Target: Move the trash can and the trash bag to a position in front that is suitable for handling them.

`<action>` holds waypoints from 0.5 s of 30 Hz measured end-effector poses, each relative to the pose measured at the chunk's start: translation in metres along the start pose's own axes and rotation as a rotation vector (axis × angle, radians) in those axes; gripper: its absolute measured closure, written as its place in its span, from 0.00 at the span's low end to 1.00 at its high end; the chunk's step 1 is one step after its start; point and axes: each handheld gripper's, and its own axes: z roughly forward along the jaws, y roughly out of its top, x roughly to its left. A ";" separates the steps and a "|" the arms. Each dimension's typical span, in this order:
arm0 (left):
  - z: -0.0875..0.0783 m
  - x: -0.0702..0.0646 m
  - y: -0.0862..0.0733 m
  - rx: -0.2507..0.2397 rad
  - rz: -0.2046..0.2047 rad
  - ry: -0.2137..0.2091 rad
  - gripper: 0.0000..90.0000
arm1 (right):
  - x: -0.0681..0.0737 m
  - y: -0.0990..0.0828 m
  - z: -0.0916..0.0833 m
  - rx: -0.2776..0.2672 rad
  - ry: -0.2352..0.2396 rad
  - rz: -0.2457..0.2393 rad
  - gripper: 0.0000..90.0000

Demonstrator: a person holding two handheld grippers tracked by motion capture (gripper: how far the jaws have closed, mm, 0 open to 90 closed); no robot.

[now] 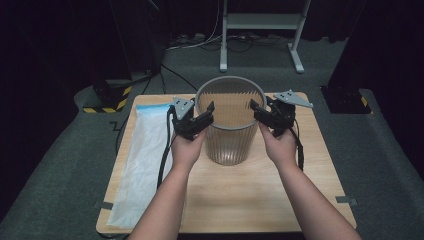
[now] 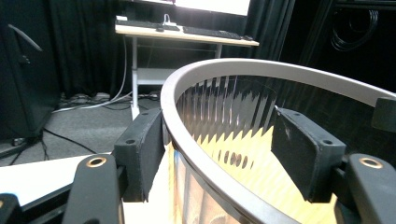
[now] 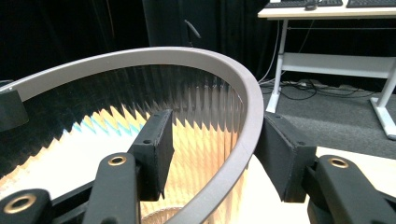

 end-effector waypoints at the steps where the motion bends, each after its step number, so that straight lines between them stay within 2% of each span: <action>1: -0.004 0.000 -0.001 -0.001 0.001 0.001 0.38 | 0.003 -0.001 -0.003 -0.003 0.001 -0.002 0.52; 7: -0.033 0.000 -0.007 -0.017 0.017 0.022 0.38 | 0.024 -0.007 -0.020 -0.010 0.023 -0.017 0.51; 8: -0.037 0.001 -0.009 -0.020 0.016 0.023 0.38 | 0.024 -0.007 -0.020 -0.010 0.023 -0.017 0.51; 11: -0.047 0.007 -0.011 -0.028 -0.003 0.009 0.38 | 0.032 -0.010 -0.023 -0.011 0.044 -0.013 0.50; 15: -0.058 0.013 -0.008 -0.036 -0.003 -0.003 0.42 | 0.035 -0.010 -0.021 0.008 0.075 -0.003 0.49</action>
